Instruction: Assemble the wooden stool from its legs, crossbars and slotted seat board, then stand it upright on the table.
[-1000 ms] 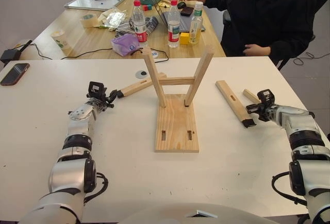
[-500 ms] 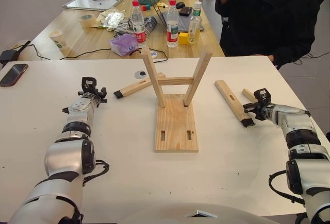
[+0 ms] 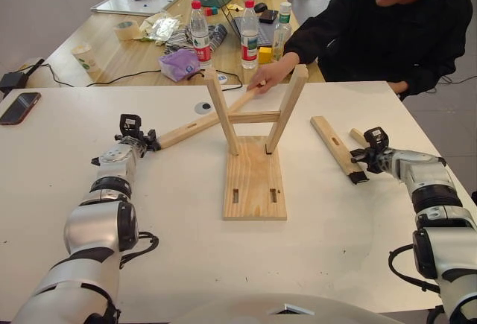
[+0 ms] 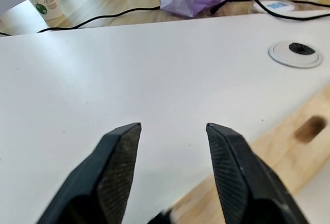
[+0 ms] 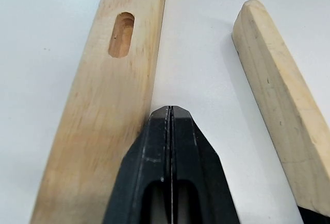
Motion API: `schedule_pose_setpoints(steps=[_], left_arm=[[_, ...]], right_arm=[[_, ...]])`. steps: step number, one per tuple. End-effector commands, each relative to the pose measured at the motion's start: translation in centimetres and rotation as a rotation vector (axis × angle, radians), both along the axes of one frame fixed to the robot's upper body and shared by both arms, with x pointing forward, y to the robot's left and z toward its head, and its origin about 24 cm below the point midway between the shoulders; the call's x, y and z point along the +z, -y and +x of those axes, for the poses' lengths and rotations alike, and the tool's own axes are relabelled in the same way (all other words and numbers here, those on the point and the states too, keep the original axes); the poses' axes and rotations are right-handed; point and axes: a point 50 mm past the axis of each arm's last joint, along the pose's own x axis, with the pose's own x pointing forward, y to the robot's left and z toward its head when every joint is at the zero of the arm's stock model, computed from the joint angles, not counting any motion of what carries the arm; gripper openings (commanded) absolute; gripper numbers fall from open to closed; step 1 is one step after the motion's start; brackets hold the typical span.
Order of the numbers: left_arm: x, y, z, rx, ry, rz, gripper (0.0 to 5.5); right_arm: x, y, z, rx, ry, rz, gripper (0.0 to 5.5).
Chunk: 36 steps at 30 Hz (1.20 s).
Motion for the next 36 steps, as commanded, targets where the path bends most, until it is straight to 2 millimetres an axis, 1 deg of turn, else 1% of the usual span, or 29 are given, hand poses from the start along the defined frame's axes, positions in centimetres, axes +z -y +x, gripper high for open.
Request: schedule_pose_setpoints(steps=[1, 3, 5, 6, 8, 9, 10, 11, 12, 14, 15, 17, 19, 22, 24, 26, 27, 30, 31, 32, 36], left_arm=[[-0.1, -1.4, -1.1, -0.07, 0.013, 0.081, 2.32], [-0.5, -1.4, -1.9, -0.216, -0.012, 0.124, 2.32], [-0.3, -1.6, -2.6, -0.357, -0.041, 0.159, 2.32], [0.1, -1.9, -2.8, -0.416, -0.053, 0.166, 2.32], [2.2, -2.9, -3.2, -0.564, -0.087, 0.173, 2.62], [3.2, -3.3, -3.2, -0.61, -0.105, 0.177, 2.78], [4.1, -3.6, -3.0, -0.648, -0.129, 0.195, 2.82], [4.6, -3.7, -2.9, -0.667, -0.152, 0.217, 3.01], [5.0, -3.8, -2.7, -0.681, -0.177, 0.245, 3.05], [5.1, -3.7, -2.3, -0.691, -0.219, 0.282, 3.39], [5.0, -3.5, -2.0, -0.697, -0.239, 0.291, 3.58], [4.4, -2.7, -1.7, -0.726, -0.285, 0.286, 3.58], [4.0, -2.6, -1.7, -0.736, -0.309, 0.282, 3.58], [3.5, -2.9, -1.7, -0.674, -0.331, 0.291, 3.58], [3.0, -3.8, -2.2, -0.619, -0.361, 0.318, 3.58], [2.3, -4.8, -3.0, -0.575, -0.408, 0.305, 3.58], [1.7, -5.0, -3.6, -0.578, -0.449, 0.274, 3.58], [-0.3, -4.8, -5.4, -0.655, -0.595, 0.119, 3.58], [-0.7, -4.7, -5.8, -0.669, -0.613, 0.076, 3.39], [-0.9, -4.6, -6.0, -0.677, -0.617, 0.045, 3.33], [-1.2, -4.5, -6.1, -0.642, -0.572, 0.001, 2.73]], right_arm=[[-3.0, -0.3, -1.8, -0.007, -0.131, 0.005, 0.0], [-3.0, -0.2, -1.9, -0.009, -0.132, 0.007, 0.0], [-3.0, -0.2, -2.0, -0.01, -0.131, 0.007, 0.0], [-3.0, -0.1, -2.0, -0.01, -0.131, 0.006, 0.0], [-2.9, 0.1, -2.2, -0.015, -0.13, 0.004, 0.0], [-2.9, 0.2, -2.2, -0.016, -0.129, 0.003, 0.0], [-3.0, 0.3, -2.3, -0.021, -0.13, 0.003, 0.0], [-3.0, 0.4, -2.4, -0.023, -0.129, 0.003, 0.0], [-3.1, 0.3, -2.4, -0.025, -0.128, 0.005, 0.0], [-3.0, 0.1, -2.3, -0.021, -0.125, 0.007, 0.0], [-3.0, 0.0, -2.2, -0.018, -0.124, 0.009, 0.0], [-3.1, 0.0, -2.3, -0.012, -0.123, 0.011, 0.0], [-3.0, -0.2, -2.1, -0.002, -0.122, 0.01, 0.0], [-2.7, 0.0, -2.0, -0.001, -0.117, 0.006, 0.0], [-2.6, -0.1, -1.9, 0.008, -0.116, 0.004, 0.0], [-2.5, -0.3, -1.6, 0.019, -0.115, 0.004, 0.0], [-2.4, -0.4, -1.6, 0.02, -0.116, 0.005, 0.0], [-2.3, -0.4, -1.5, 0.022, -0.113, 0.003, 0.0], [-2.2, -0.4, -1.4, 0.024, -0.11, 0.003, 0.0], [-2.2, -0.4, -1.4, 0.025, -0.109, 0.004, 0.0], [-2.2, -0.5, -1.4, 0.028, -0.111, 0.004, 0.0]])
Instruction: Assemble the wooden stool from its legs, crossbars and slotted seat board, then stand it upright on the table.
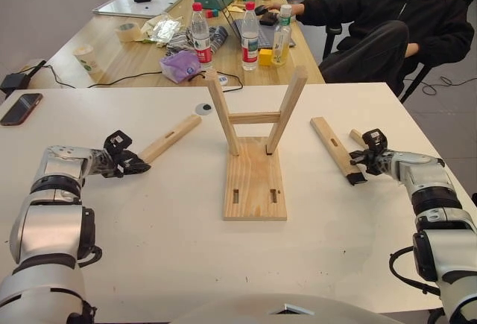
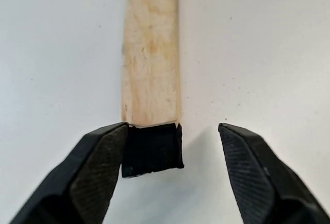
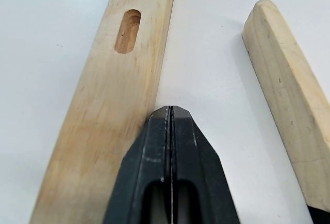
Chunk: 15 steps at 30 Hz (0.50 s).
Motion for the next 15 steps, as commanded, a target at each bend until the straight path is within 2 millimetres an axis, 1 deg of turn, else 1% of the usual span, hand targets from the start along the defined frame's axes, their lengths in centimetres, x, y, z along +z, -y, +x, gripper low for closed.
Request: schedule_pose_setpoints(steps=[1, 5, 6, 9, 12, 15], left_arm=[[-2.7, 0.3, -1.6, 0.046, -0.08, -0.053, 2.62], [-3.7, 0.3, -1.9, 0.092, -0.046, -0.038, 1.99], [-3.8, 0.3, -2.0, 0.104, -0.038, -0.037, 1.93], [-3.8, 0.0, -2.2, 0.121, -0.017, -0.052, 1.46], [-4.2, -0.1, -2.9, 0.068, -0.052, -0.033, 1.2], [-4.8, -0.1, -4.1, -0.024, -0.136, -0.035, 1.11]], right_arm=[[-2.1, -0.2, -1.3, 0.0, -0.107, -0.001, 0.0], [-2.3, -0.3, -1.3, 0.003, -0.113, -0.001, 0.0], [-2.2, -0.3, -1.2, 0.003, -0.11, -0.001, 0.0], [-2.1, -0.4, -1.1, 0.009, -0.107, 0.0, 0.0], [-2.3, -0.2, -1.4, 0.003, -0.112, 0.002, 0.0], [-2.4, -0.3, -1.4, 0.004, -0.114, 0.003, 0.0]])
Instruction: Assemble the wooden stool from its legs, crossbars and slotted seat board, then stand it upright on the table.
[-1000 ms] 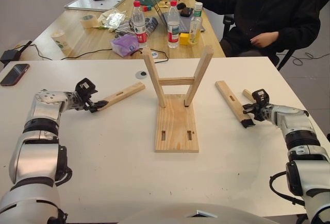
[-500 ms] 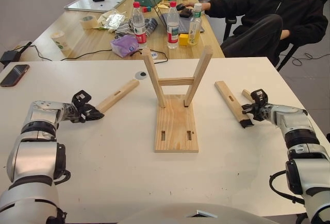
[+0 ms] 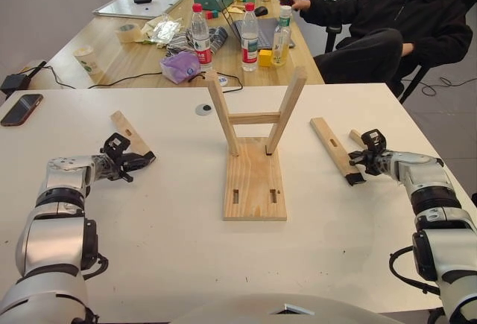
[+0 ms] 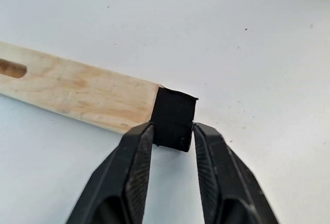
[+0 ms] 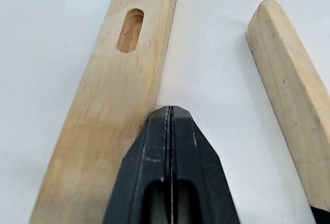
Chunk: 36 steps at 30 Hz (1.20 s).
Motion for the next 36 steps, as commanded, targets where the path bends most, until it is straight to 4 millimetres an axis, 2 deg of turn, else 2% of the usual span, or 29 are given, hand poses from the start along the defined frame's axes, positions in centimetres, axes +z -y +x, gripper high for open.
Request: schedule_pose_setpoints(steps=[1, 5, 8, 11, 15, 18, 23, 26, 29, 32, 35, 36], left_arm=[[-3.4, 0.0, -3.6, -0.12, -0.257, 0.003, 0.97], [-3.0, 1.1, -5.1, -0.31, -0.361, -0.075, 0.4], [-2.6, 3.1, -7.0, -0.455, -0.435, -0.12, 0.06], [-1.9, 4.7, -8.6, -0.53, -0.463, -0.126, 0.02], [-0.2, 5.3, -10.0, -0.559, -0.454, -0.091, 0.02], [1.6, 5.8, -9.3, -0.511, -0.329, -0.104, 0.02], [5.2, 6.0, -8.3, -0.429, -0.12, -0.142, 0.02], [6.2, 6.5, -7.8, -0.389, -0.041, -0.178, 0.55], [7.2, 7.1, -6.6, -0.269, 0.122, -0.216, 1.05], [7.9, 7.9, -5.1, -0.115, 0.294, -0.251, 1.43], [8.6, 8.5, -4.5, -0.031, 0.389, -0.272, 1.63], [8.9, 8.4, -4.4, -0.005, 0.42, -0.275, 1.63]], right_arm=[[-2.3, -0.1, -1.5, -0.008, -0.107, 0.002, 0.0], [-2.4, -0.1, -1.7, -0.01, -0.11, 0.005, 0.0], [-2.7, -0.1, -2.0, -0.016, -0.114, 0.01, 0.0], [-2.8, -0.1, -2.1, -0.018, -0.114, 0.016, 0.0], [-2.3, -0.2, -1.9, -0.023, -0.074, 0.038, 0.0], [-1.2, -0.4, -1.4, -0.028, -0.03, 0.081, 0.0], [2.8, -1.2, -0.2, 0.03, 0.036, 0.193, 0.0], [5.8, -1.5, 0.2, 0.061, 0.085, 0.22, 0.58], [8.6, -1.0, 0.9, 0.078, 0.149, 0.124, 1.15], [9.4, 0.2, 1.4, 0.076, 0.159, -0.003, 1.58], [9.0, 2.4, 1.6, 0.046, 0.123, -0.117, 2.1], [8.6, 3.2, 1.6, 0.036, 0.103, -0.154, 2.1]])
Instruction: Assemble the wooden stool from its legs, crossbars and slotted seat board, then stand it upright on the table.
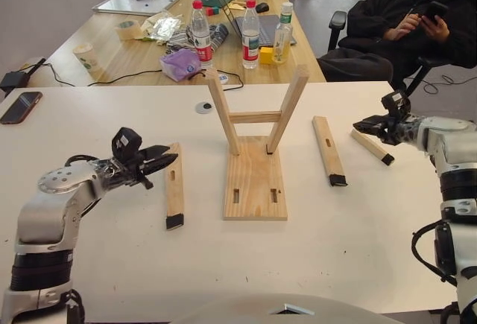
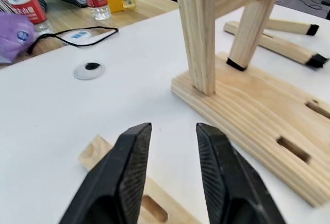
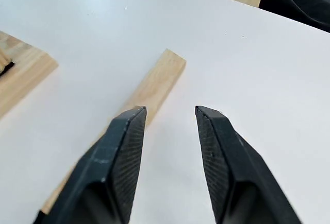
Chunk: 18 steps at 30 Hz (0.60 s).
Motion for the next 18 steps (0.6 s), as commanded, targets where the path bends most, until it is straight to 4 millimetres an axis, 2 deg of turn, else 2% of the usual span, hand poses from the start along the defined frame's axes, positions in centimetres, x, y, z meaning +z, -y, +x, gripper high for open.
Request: schedule_pose_setpoints(steps=[1, 7, 10, 14, 18], left_arm=[[1.5, -0.1, 0.6, 0.1, 0.106, -0.025, 1.63], [2.4, 0.1, 0.8, 0.14, 0.16, -0.032, 1.63], [3.2, 0.9, 1.2, 0.106, 0.185, -0.028, 1.63], [4.3, 1.7, 1.5, 0.071, 0.221, -0.032, 1.63], [5.7, 2.5, 1.7, 0.039, 0.269, -0.048, 1.63]], right_arm=[[-0.2, 3.1, 0.0, -0.058, -0.045, -0.141, 2.1], [-2.7, 4.3, -0.5, -0.081, -0.131, -0.18, 2.1], [-4.1, 5.4, -1.8, -0.123, -0.186, -0.178, 2.1], [-6.0, 5.8, -2.9, -0.15, -0.252, -0.169, 2.1], [-7.2, 5.6, -3.3, -0.171, -0.272, -0.148, 1.44]])
